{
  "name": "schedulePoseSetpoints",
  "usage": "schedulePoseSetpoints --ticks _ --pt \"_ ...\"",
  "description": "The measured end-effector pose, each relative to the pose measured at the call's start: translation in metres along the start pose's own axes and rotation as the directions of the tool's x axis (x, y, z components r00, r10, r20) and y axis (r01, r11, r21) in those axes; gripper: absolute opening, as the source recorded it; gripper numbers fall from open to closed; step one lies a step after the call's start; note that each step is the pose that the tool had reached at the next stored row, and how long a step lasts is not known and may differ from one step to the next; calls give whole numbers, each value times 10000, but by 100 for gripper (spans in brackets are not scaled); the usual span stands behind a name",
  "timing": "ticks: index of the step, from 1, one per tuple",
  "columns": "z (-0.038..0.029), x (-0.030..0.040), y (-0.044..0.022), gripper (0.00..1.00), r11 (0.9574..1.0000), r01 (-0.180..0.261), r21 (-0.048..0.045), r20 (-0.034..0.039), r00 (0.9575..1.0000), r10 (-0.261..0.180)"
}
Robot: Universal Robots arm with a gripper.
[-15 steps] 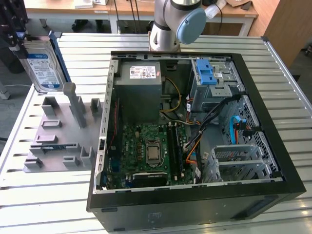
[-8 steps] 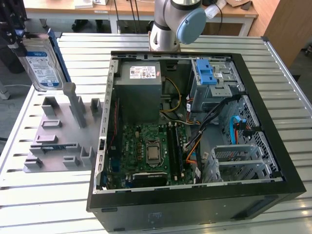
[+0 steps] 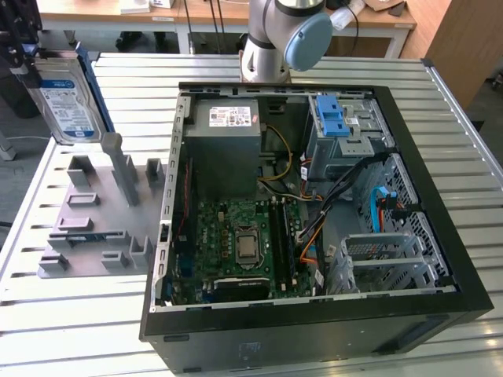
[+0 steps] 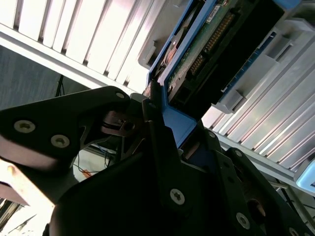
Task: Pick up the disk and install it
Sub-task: 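Pick up the disk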
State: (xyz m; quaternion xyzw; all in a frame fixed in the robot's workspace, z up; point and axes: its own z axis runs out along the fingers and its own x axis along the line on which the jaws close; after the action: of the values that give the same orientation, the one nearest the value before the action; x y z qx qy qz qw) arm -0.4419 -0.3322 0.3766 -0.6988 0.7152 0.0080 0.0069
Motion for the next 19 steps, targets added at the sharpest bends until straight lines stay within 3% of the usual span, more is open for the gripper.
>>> schedulePoseSetpoints --ticks 19 --pt "-139 -3 0 36 10000 0 1 1 10000 0"
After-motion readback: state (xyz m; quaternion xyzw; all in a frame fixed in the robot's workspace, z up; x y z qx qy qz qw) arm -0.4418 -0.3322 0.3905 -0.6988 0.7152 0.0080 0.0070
